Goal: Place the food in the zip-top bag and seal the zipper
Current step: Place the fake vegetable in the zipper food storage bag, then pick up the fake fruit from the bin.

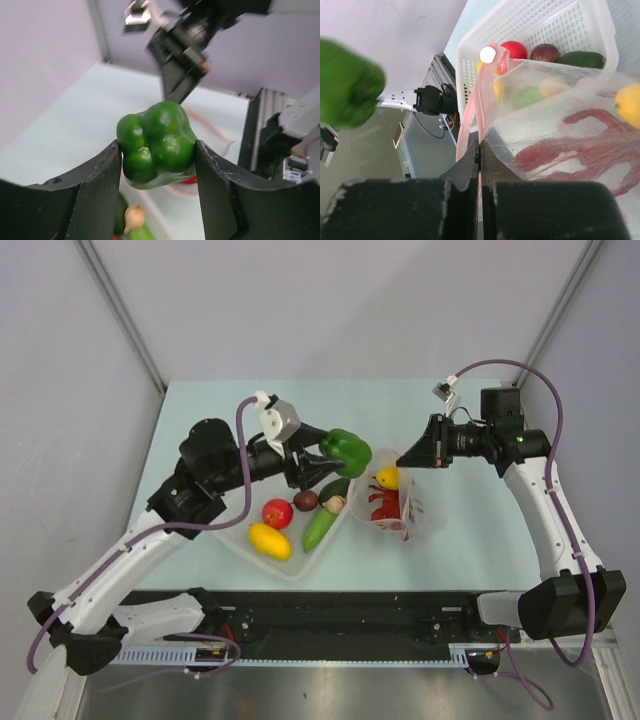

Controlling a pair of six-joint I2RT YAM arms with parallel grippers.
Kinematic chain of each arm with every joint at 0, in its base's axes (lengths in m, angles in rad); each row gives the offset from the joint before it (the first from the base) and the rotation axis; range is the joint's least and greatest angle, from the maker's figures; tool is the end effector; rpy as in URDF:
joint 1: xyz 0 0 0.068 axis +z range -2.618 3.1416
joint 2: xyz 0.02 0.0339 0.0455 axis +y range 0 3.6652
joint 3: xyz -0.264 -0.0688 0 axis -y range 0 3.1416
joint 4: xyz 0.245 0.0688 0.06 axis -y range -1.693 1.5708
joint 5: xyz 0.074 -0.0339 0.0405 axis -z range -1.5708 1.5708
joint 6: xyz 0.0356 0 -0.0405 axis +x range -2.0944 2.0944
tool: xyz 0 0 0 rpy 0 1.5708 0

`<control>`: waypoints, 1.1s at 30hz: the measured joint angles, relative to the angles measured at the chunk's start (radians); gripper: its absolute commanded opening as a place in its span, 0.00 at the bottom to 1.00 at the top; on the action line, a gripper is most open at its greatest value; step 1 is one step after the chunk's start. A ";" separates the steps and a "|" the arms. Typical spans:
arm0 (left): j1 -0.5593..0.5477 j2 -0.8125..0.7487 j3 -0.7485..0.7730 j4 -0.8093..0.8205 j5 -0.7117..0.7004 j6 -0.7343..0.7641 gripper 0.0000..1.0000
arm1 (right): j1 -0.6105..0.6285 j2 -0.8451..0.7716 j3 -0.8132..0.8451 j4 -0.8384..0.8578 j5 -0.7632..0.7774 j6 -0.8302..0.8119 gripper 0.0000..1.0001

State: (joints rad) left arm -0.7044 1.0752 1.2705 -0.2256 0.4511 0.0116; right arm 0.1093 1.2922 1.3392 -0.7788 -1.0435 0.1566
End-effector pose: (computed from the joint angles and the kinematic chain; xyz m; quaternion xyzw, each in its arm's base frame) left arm 0.1646 -0.1602 0.4489 0.3910 0.6006 -0.3814 0.5839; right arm 0.2528 0.0587 0.3773 -0.1842 0.7964 0.4980 0.2897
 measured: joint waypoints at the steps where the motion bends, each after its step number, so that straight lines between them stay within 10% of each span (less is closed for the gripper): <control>1: -0.031 -0.005 -0.009 0.035 -0.009 -0.003 0.32 | 0.000 0.000 0.000 0.002 -0.002 0.003 0.00; 10: -0.154 0.117 -0.118 0.237 -0.097 -0.008 0.40 | 0.000 0.000 0.000 0.020 -0.011 0.028 0.00; 15: -0.189 0.208 -0.109 0.186 -0.104 -0.008 1.00 | 0.000 0.001 0.000 0.030 -0.016 0.034 0.00; 33: 0.254 0.114 -0.066 -0.264 -0.003 0.267 1.00 | -0.007 0.001 0.000 0.029 -0.024 0.030 0.00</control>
State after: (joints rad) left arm -0.4503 1.1889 1.2049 -0.4900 0.4484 0.2787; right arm 0.1024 1.2934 1.3388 -0.7498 -1.0676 0.1867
